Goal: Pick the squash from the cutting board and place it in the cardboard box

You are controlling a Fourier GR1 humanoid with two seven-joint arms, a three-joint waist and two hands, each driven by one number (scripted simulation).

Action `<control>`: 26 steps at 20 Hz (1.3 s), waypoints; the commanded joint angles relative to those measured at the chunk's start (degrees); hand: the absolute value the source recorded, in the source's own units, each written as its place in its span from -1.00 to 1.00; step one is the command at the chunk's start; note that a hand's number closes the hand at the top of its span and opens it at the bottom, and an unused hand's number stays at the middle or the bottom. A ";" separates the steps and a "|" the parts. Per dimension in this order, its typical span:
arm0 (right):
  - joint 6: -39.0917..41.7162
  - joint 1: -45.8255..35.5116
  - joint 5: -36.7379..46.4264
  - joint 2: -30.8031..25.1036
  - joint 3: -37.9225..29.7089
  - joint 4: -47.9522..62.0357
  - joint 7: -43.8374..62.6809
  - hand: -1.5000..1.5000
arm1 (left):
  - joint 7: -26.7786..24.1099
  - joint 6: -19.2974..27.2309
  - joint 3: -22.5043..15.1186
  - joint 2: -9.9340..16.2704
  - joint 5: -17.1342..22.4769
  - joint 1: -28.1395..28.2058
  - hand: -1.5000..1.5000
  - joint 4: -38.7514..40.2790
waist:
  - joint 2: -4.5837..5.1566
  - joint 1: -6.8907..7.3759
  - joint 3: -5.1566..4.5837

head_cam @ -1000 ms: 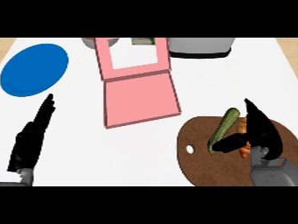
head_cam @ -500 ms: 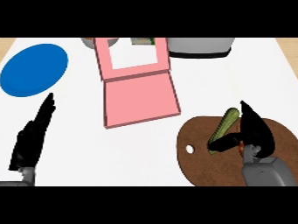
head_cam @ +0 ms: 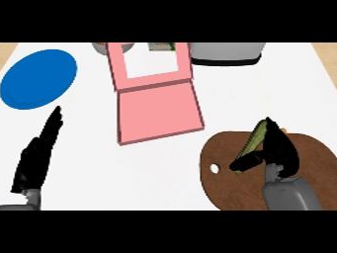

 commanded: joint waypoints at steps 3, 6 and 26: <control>-1.94 -0.93 2.78 3.29 -0.27 2.88 2.81 -1.00 | -4.16 0.12 1.31 -2.41 -2.48 -4.09 0.00 7.23 | 0.06 -0.14 0.01; -0.55 2.64 2.38 1.95 -1.11 -0.30 0.76 -1.00 | 3.20 -4.93 3.89 1.50 1.13 0.79 0.00 -5.01 | -0.04 0.03 0.03; -6.02 -0.03 14.31 -0.39 -0.64 7.39 -3.80 1.00 | 1.24 -5.40 5.08 -2.29 -2.51 1.00 0.00 -3.52 | -0.03 -0.04 0.02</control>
